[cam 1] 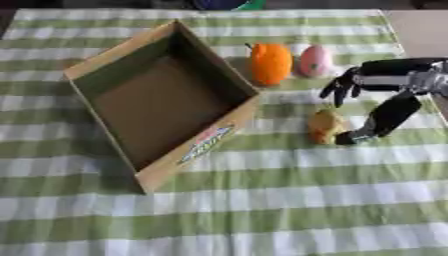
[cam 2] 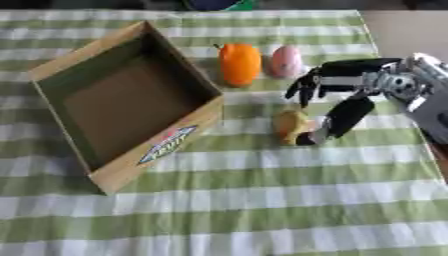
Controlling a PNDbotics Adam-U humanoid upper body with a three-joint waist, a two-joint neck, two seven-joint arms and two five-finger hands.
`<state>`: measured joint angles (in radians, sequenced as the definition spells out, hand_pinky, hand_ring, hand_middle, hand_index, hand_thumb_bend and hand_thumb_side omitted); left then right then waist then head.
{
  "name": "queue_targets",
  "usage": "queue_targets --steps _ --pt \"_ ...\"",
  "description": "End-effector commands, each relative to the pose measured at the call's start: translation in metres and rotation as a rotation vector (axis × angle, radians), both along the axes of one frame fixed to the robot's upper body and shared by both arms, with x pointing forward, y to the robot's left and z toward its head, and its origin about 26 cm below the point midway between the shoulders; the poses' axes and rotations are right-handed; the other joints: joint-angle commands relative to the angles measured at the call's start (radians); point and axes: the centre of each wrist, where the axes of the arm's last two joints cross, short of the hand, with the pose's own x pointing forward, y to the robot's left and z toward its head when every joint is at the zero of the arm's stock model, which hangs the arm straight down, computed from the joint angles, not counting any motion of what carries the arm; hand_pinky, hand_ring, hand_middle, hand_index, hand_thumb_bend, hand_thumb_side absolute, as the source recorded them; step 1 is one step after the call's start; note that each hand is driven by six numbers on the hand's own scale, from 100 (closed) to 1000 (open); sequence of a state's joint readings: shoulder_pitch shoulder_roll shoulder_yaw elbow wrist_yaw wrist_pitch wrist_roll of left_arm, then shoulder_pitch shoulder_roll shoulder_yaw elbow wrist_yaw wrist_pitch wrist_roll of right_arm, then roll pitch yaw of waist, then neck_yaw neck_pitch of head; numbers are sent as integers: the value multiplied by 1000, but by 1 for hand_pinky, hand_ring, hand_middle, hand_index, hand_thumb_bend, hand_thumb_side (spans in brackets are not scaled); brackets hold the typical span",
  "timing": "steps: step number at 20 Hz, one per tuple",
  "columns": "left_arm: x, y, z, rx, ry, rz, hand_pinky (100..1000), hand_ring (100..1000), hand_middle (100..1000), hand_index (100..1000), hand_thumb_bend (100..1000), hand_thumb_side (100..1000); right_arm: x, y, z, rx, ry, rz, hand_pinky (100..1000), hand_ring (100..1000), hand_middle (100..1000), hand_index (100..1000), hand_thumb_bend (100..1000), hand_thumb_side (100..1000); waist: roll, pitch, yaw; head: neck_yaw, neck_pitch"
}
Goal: Pick up objects on the table and place them in the box.
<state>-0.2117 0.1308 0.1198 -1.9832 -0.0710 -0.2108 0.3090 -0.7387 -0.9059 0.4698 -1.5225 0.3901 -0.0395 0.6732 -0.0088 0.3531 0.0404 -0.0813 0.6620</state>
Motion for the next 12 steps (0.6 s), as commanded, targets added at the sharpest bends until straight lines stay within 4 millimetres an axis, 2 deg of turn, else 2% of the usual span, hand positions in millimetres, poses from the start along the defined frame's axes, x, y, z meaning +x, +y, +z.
queue_targets --steps 1,7,12 --pt "-1 -1 7 8 -25 -5 569 696 684 796 100 992 2 -4 1 -23 -7 -19 738 785 636 873 507 464 0 -16 1 -3 -11" --pt "-1 -2 7 7 -21 -7 569 697 683 795 100 993 4 -2 -2 -5 -1 -20 733 770 599 836 500 464 2 -14 1 -3 -11" --pt "-1 -2 7 9 -19 -10 569 697 683 794 100 994 4 0 -2 19 -38 -29 698 725 529 743 466 425 2 -12 2 -4 -12"
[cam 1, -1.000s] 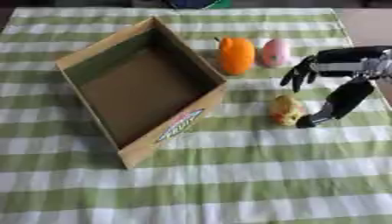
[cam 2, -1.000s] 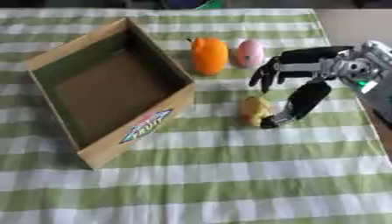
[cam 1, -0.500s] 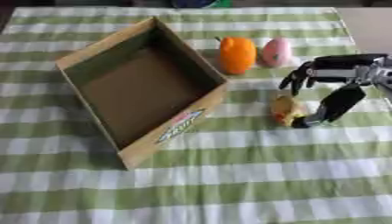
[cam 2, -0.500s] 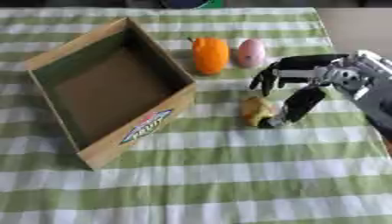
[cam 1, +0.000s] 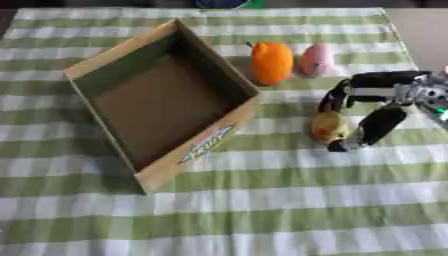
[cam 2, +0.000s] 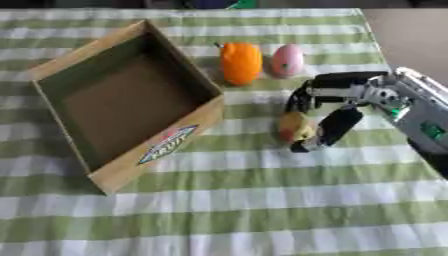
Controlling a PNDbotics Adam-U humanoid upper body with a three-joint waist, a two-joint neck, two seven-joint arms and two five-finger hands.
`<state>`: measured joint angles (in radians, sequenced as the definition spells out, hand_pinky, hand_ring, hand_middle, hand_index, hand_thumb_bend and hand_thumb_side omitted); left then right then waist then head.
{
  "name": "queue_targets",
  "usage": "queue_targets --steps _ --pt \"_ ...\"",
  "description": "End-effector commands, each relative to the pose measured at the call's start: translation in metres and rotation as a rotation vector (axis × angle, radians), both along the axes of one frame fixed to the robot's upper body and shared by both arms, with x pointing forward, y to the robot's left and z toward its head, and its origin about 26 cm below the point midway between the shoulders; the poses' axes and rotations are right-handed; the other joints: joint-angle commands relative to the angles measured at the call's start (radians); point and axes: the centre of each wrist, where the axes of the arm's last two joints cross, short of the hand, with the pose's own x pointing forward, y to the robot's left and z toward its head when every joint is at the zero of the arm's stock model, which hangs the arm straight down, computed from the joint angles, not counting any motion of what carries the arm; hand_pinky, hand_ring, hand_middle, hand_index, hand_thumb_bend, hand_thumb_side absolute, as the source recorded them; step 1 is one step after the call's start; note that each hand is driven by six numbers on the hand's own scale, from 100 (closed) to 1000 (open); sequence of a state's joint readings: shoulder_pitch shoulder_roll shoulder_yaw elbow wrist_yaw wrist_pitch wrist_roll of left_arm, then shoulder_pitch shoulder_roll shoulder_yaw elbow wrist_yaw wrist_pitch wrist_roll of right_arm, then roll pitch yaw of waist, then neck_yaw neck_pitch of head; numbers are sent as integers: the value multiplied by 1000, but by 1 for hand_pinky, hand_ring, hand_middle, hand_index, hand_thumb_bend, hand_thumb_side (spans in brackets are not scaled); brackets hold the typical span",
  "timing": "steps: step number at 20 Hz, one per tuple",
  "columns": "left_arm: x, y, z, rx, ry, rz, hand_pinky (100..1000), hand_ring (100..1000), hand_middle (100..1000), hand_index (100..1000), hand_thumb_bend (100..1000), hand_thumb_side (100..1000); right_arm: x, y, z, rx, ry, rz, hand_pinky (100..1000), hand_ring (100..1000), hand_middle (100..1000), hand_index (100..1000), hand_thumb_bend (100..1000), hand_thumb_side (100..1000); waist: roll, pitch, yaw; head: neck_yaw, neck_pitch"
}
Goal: Pick up objects on the table and place them in the box.
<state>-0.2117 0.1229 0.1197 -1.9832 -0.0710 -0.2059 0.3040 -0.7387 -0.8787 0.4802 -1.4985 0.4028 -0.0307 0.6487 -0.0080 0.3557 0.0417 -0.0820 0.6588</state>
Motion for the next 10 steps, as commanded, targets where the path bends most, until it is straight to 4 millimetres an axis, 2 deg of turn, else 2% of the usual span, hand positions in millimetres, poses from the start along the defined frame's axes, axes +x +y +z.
queue_targets --steps 1,3,4,8,10 --pt "-1 -1 7 13 -25 -6 569 697 683 794 100 994 0 -4 7 4 -49 -22 695 721 524 737 458 419 1 -15 1 -4 -10" --pt "-1 -2 7 14 -24 -8 569 697 683 793 100 994 2 -4 5 6 -59 -34 684 699 502 709 407 384 1 -14 2 -4 -11" --pt "-1 -2 7 14 -24 -9 569 697 683 793 100 994 2 -5 4 10 -63 -40 676 678 480 683 350 379 1 -13 2 -5 -11" --pt "-1 -2 7 15 -23 -11 569 697 682 792 100 995 2 -6 4 37 -81 -46 655 642 449 652 210 386 1 -14 2 -4 -11" --pt "-1 -2 7 14 -20 -11 569 697 682 791 100 995 1 -5 5 45 -86 -39 652 638 447 650 185 381 1 -14 2 -4 -12"
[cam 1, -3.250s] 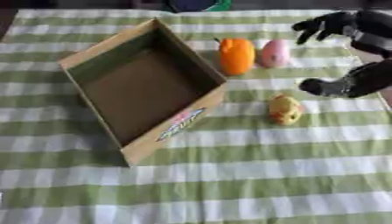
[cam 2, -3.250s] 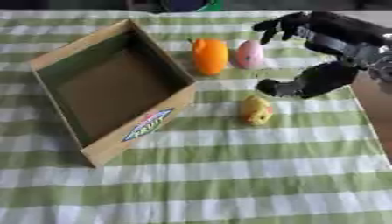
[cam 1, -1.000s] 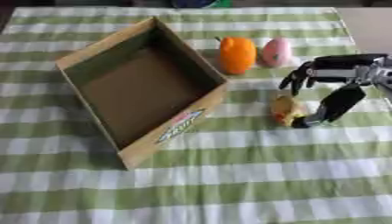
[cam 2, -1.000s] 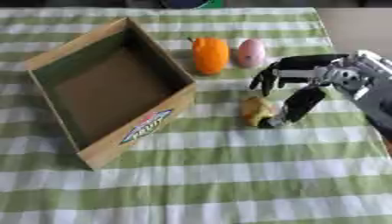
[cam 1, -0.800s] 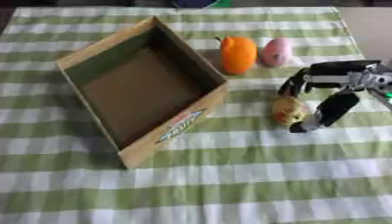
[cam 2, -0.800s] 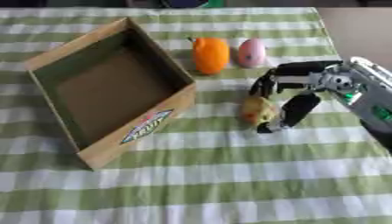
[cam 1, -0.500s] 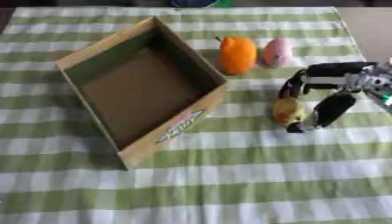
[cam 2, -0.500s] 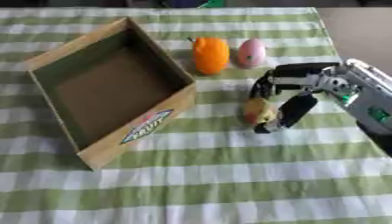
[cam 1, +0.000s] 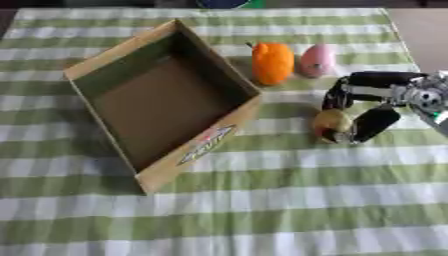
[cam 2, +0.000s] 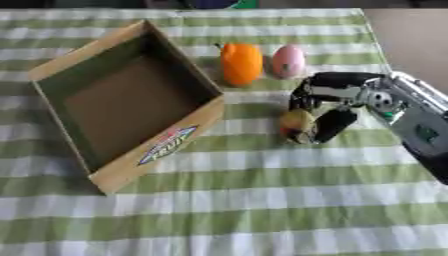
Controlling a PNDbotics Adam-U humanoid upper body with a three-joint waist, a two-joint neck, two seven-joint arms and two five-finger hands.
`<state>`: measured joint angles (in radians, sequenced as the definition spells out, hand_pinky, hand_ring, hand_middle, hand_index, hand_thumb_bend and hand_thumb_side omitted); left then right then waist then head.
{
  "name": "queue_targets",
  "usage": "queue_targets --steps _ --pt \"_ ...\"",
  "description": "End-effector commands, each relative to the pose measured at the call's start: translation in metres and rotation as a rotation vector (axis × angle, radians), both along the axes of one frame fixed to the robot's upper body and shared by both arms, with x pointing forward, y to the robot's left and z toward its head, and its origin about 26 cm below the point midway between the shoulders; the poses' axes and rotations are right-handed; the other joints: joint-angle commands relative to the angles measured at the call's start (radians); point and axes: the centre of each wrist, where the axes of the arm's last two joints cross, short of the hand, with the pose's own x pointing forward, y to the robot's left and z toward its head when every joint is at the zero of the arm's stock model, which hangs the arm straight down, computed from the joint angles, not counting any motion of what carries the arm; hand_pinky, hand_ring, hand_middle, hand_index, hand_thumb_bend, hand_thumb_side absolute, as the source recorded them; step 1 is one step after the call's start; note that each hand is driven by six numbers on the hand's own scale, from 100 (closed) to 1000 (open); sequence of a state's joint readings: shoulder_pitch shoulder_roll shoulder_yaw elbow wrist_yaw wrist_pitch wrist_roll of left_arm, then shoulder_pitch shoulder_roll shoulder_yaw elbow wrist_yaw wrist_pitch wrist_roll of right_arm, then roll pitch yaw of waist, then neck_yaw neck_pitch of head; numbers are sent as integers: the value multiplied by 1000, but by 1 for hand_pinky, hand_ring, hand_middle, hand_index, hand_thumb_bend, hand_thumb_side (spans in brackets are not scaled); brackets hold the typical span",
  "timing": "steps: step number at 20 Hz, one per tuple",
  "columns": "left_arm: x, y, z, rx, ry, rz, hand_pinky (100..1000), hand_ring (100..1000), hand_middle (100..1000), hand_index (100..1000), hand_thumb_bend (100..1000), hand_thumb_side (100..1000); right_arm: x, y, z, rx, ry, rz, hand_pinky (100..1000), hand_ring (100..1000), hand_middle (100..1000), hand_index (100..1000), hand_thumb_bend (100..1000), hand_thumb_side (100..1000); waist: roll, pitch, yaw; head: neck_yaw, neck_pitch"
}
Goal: Pick up objects on the table and place them in the box.
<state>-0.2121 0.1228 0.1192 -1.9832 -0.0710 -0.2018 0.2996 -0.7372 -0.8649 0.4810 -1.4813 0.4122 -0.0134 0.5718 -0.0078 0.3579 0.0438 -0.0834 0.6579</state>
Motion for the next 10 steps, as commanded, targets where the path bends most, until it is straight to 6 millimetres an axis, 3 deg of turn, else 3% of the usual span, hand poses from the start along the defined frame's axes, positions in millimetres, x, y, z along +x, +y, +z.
queue_targets --steps 1,8,9,10 --pt "-1 -2 7 11 -25 -9 569 697 682 791 100 995 -2 -4 11 4 -33 -9 652 638 447 650 185 381 1 -16 -1 -3 -11" --pt "-1 -1 7 11 -24 -9 569 697 682 791 100 995 -3 -4 12 7 -33 -8 652 638 447 650 185 381 0 -16 0 -3 -11" --pt "-1 -1 7 12 -24 -8 566 697 678 787 100 992 -4 -2 14 19 -44 -1 612 559 359 571 100 245 0 -17 -3 -2 -10" --pt "-1 -1 7 12 -24 -7 566 697 678 787 100 992 -6 -1 19 35 -58 7 612 559 359 571 100 245 -1 -18 -4 -1 -9"
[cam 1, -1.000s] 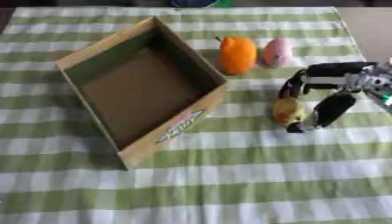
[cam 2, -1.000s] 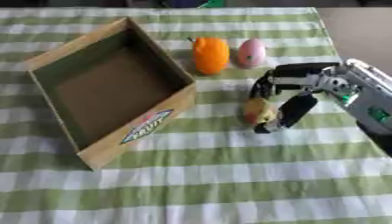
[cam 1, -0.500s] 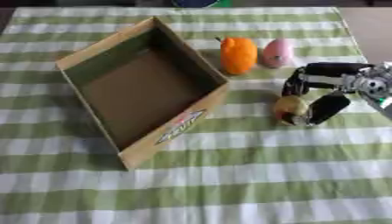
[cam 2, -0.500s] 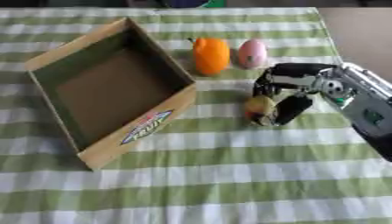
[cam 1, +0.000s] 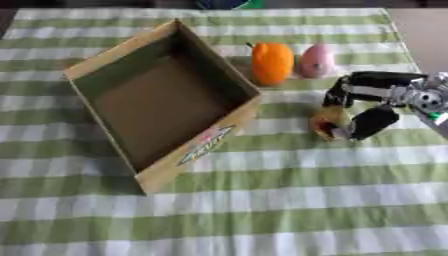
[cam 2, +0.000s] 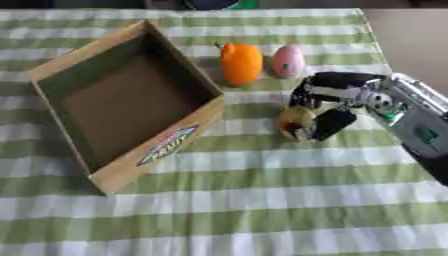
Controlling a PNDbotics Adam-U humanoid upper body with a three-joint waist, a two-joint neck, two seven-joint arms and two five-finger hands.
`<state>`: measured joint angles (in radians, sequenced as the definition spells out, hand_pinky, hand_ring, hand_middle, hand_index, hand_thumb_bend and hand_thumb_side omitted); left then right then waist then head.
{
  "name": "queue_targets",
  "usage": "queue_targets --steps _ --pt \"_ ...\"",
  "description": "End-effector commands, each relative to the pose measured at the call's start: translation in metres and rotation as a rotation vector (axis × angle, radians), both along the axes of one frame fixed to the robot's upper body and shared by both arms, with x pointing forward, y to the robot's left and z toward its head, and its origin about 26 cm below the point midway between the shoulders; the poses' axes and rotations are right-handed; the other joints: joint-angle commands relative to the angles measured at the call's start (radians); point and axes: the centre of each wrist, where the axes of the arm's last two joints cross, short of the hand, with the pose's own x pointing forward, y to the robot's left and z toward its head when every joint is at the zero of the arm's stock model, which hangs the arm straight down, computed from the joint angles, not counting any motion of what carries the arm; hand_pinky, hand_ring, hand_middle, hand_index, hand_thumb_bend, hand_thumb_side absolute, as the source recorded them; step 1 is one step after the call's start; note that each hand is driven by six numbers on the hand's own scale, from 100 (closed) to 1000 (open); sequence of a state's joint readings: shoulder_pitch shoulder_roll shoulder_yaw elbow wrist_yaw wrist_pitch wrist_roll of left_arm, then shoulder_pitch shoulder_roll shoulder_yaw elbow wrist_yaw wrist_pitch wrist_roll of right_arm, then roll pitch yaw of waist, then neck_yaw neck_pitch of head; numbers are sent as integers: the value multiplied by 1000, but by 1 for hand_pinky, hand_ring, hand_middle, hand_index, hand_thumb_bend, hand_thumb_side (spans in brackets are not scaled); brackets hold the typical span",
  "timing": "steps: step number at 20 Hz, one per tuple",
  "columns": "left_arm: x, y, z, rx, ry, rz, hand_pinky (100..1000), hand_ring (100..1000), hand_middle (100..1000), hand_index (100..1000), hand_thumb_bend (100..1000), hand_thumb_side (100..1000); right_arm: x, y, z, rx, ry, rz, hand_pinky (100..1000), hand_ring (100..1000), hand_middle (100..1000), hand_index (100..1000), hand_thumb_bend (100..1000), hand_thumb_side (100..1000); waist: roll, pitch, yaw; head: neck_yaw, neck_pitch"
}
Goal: Pick up objects on the table and place them in the box.
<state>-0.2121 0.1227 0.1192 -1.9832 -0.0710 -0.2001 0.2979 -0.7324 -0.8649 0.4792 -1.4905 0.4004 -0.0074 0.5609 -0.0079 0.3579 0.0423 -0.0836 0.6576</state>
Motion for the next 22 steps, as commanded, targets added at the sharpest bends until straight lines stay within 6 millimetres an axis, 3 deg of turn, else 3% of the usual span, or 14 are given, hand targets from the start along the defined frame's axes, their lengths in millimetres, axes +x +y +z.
queue_targets --steps 1,10,18,20,21,22 --pt "-1 -1 7 11 -25 -6 566 698 678 787 100 992 -7 -1 25 36 -69 14 613 555 355 575 100 218 -1 -18 -3 -1 -7" --pt "-1 -1 7 12 -21 -6 566 699 679 786 100 992 -23 12 69 165 -176 55 614 537 330 573 100 199 -3 -25 -4 -1 -6" --pt "-1 -1 7 13 -19 -7 566 699 678 786 100 992 -26 16 74 177 -190 62 614 537 330 572 100 200 -3 -26 -5 -1 -5" --pt "-2 -2 6 17 -14 -19 566 700 679 786 100 986 -28 22 82 208 -225 97 615 524 302 566 100 242 -4 -38 11 -23 2" --pt "-2 -3 5 19 -12 -25 566 701 680 786 100 986 -31 29 90 236 -260 129 617 523 295 566 100 335 -6 -43 18 -30 5" --pt "-2 -3 5 20 -10 -32 566 701 680 786 100 986 -33 37 97 263 -288 157 618 523 294 566 100 248 -7 -47 25 -38 7"
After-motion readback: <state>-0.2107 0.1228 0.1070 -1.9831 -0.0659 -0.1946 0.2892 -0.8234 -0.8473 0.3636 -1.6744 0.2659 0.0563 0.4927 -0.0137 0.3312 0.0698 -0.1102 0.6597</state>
